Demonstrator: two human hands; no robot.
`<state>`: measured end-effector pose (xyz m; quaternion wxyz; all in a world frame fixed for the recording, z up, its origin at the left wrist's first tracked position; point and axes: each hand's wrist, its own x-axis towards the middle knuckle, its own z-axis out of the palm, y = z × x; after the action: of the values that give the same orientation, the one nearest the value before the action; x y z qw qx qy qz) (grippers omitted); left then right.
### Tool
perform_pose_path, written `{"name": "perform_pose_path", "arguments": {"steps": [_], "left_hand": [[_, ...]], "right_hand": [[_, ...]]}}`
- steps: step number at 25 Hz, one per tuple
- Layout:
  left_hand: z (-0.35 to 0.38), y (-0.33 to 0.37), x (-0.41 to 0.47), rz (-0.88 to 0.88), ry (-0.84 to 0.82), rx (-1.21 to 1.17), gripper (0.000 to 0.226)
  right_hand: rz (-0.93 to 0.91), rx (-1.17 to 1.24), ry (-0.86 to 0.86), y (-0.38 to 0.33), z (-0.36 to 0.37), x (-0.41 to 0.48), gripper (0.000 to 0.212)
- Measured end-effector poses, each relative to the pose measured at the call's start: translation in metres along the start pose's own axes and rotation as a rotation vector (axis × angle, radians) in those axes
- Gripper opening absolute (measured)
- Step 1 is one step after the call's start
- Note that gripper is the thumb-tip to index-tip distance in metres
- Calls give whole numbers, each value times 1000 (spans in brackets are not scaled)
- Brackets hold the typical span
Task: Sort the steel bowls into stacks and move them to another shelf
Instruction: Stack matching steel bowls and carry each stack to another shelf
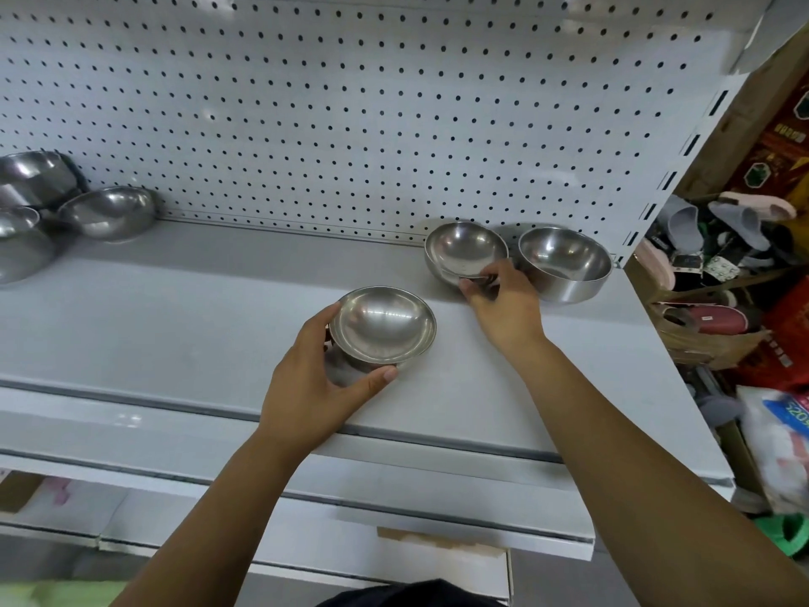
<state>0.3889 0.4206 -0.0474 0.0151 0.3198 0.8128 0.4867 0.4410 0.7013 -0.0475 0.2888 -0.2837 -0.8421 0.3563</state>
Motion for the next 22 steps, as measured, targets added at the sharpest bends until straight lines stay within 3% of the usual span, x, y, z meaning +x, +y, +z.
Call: {"name": "perform_pose_path", "arguments": {"steps": [10,16,18,22], "left_hand": [[1,-2,2,-19,-28,6,97],[1,-5,4,-73,-43,-2,115],[1,-5,4,-61,-36,-40,106],[0,0,0,6,21,-186,67]], "right_hand": [[-74,290,-109,-33,-28,-29,18],[-176,352,-272,-61,-31,-66,23],[-157,345,-327,-62,-25,-76,25],[-112,314,-358,-60,-15,-91,34]]}}
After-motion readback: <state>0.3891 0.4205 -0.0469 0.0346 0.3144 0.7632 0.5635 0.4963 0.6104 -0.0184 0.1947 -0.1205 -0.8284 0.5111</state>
